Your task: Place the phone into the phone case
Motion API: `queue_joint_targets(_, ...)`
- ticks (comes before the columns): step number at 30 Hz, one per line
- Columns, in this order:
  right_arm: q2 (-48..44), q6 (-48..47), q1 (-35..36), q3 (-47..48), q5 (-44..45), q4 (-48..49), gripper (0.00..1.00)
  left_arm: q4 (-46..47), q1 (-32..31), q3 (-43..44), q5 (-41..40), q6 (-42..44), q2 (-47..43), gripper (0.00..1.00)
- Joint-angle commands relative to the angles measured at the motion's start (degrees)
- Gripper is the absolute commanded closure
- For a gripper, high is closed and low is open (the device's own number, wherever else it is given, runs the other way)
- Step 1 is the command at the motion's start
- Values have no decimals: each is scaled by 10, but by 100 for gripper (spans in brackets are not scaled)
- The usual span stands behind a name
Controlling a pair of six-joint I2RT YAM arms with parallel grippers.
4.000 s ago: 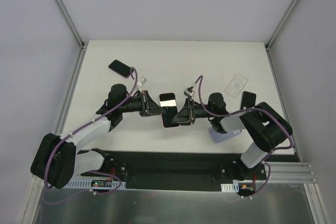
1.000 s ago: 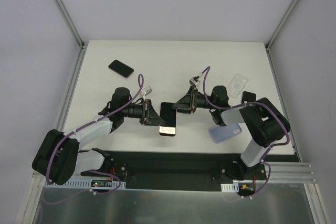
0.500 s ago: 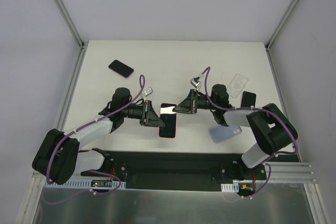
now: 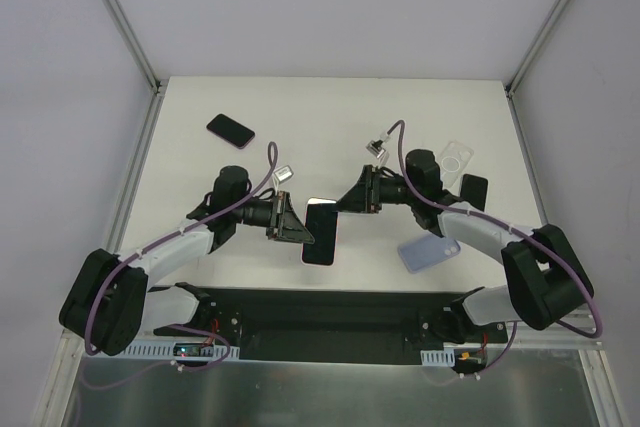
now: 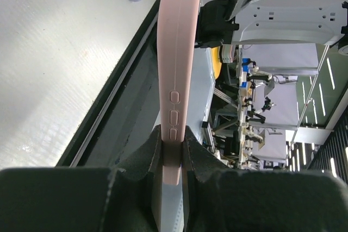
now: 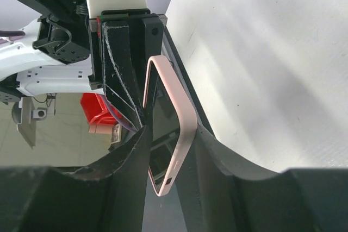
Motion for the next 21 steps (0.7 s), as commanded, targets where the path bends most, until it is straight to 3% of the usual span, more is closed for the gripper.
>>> queue_joint_targets(1,-23,-60,-3,41,5,-54,60,2,-6,15,23,6,-11,100)
queue_joint_targets(7,-25,-65,0,42,7,-56,65,18,-12,10,22,0,-5,100)
queue_joint_targets(12,-34,-73,3,46,15,-63,92,20,-15,9,18,-3,7,100)
queue_joint_targets(21,-76,-199,32,90,96,-240,97,-9,-16,22,-15,4,36,100)
